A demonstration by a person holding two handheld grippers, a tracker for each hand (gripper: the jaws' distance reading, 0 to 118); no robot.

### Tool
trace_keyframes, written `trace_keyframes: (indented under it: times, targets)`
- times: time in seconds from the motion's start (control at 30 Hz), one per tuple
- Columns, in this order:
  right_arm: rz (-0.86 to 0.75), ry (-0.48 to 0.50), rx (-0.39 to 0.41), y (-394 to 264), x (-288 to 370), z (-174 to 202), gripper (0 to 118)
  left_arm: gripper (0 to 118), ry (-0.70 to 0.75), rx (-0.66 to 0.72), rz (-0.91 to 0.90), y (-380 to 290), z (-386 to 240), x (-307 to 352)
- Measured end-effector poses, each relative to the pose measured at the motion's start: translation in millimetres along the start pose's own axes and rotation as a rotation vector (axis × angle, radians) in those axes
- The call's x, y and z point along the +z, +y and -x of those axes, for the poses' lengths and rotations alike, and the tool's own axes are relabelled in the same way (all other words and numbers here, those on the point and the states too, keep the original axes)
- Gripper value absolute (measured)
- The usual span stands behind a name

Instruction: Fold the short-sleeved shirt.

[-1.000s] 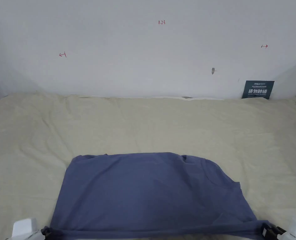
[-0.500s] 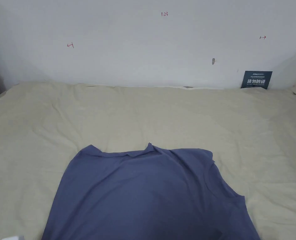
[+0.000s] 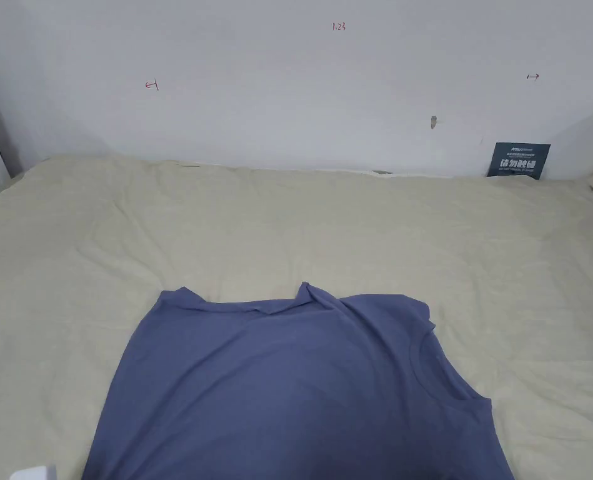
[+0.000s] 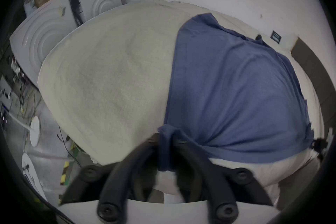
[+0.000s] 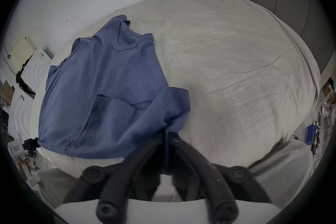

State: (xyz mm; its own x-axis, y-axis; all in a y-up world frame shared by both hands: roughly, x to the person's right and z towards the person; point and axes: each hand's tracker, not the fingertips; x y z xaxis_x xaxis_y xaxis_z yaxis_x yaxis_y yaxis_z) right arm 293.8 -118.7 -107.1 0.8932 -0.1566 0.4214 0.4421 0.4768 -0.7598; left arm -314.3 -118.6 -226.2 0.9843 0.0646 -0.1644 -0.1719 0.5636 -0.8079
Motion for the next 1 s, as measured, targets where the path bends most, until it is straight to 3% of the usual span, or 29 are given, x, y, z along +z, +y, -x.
trace_keyframes:
  times: [0.07,0.1,0.17,0.37,0.5,0.63,0.67,0.7,0.73,0.77,0.8,0.83,1.0]
  targets:
    - [-0.060,-0.009,0.009,14.0,15.9,9.3,69,95,-0.023,0.060,-0.005,15.2,-1.7,12.5]
    - [-0.114,0.001,0.022,22.9,27.0,12.8,85,115,-0.058,0.077,-0.040,22.9,-2.0,21.8]
    - [-0.240,0.014,0.056,43.3,65.0,39.8,96,117,-0.113,0.087,-0.197,41.3,-11.9,51.2]
    - [-0.648,0.033,0.140,91.9,160.4,82.9,96,116,-0.172,0.013,-0.519,94.0,-52.8,134.1]
    - [-0.828,0.013,0.184,97.6,188.4,92.9,97,116,-0.153,0.014,-0.690,103.8,-75.3,171.3]
    - [-0.901,0.008,0.235,90.8,198.6,99.6,97,108,-0.144,0.035,-0.794,99.9,-87.0,184.6]
    - [-0.909,0.009,0.245,87.9,199.5,101.1,95,99,-0.144,0.036,-0.806,96.8,-88.8,186.8]
    - [-0.915,0.011,0.257,84.8,200.5,103.3,90,75,-0.151,0.027,-0.815,93.6,-90.1,188.1]
    - [-0.921,0.004,0.265,81.9,201.3,104.6,72,43,-0.151,0.020,-0.821,90.5,-92.0,188.5]
    - [-0.930,-0.012,0.277,79.3,201.2,105.3,46,13,-0.153,0.015,-0.817,90.2,-92.2,185.4]
    - [-0.941,-0.030,0.285,76.0,202.1,109.0,15,1,-0.177,-0.004,-0.811,89.3,-88.0,185.6]
    - [-0.942,-0.035,0.282,71.9,203.6,112.5,1,0,-0.233,-0.015,-0.791,88.5,-85.4,185.4]
    - [-0.939,-0.027,0.280,73.7,204.1,107.5,1,0,-0.187,-0.092,-0.771,82.5,-84.8,181.8]
